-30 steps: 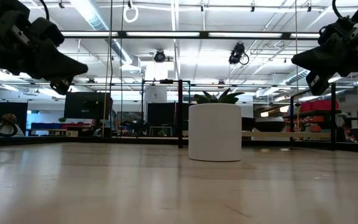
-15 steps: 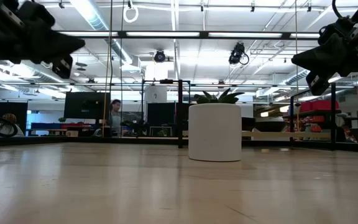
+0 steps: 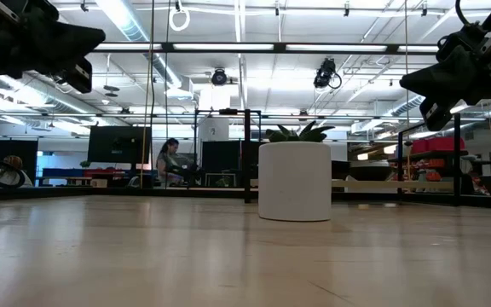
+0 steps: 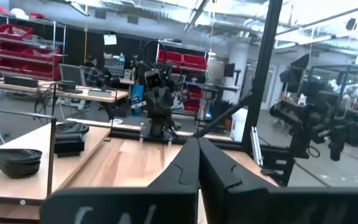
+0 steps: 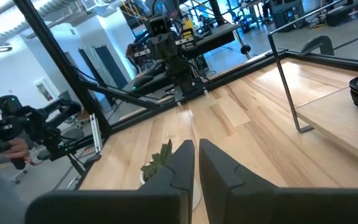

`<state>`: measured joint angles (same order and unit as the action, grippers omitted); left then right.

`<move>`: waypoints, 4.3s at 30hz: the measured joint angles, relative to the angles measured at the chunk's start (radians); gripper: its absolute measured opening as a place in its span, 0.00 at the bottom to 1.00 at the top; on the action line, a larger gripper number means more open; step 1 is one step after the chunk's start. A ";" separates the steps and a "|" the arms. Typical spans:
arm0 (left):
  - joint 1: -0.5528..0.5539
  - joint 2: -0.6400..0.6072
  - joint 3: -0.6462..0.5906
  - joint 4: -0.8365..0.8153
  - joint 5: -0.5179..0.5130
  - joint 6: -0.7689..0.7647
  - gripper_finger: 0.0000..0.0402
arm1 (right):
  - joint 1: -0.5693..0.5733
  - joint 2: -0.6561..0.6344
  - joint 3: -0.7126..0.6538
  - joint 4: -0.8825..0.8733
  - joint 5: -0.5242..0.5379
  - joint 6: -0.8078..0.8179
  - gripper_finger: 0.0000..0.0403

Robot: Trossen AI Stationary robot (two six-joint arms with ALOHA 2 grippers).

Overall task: Pick & Place Mini shaped plates
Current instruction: Return to Home Position

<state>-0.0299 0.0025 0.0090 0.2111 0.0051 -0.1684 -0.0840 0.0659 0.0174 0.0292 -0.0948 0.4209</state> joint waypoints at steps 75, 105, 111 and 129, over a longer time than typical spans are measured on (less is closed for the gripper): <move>-0.035 0.004 -0.002 -0.135 -0.042 -0.136 0.09 | 0.009 -0.066 0.002 -0.001 0.077 -0.127 0.07; -0.035 0.004 -0.001 -0.134 -0.037 -0.136 0.09 | 0.048 -0.057 0.000 0.002 -0.019 -0.535 0.07; -0.035 0.004 -0.001 -0.134 -0.037 -0.136 0.09 | 0.048 -0.057 0.000 0.002 -0.018 -0.535 0.07; -0.035 0.004 -0.001 -0.134 -0.037 -0.136 0.09 | 0.048 -0.057 0.000 0.002 -0.018 -0.535 0.07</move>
<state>-0.0647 0.0063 0.0078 0.0769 -0.0322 -0.3042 -0.0364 0.0090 0.0174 0.0307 -0.1128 -0.1139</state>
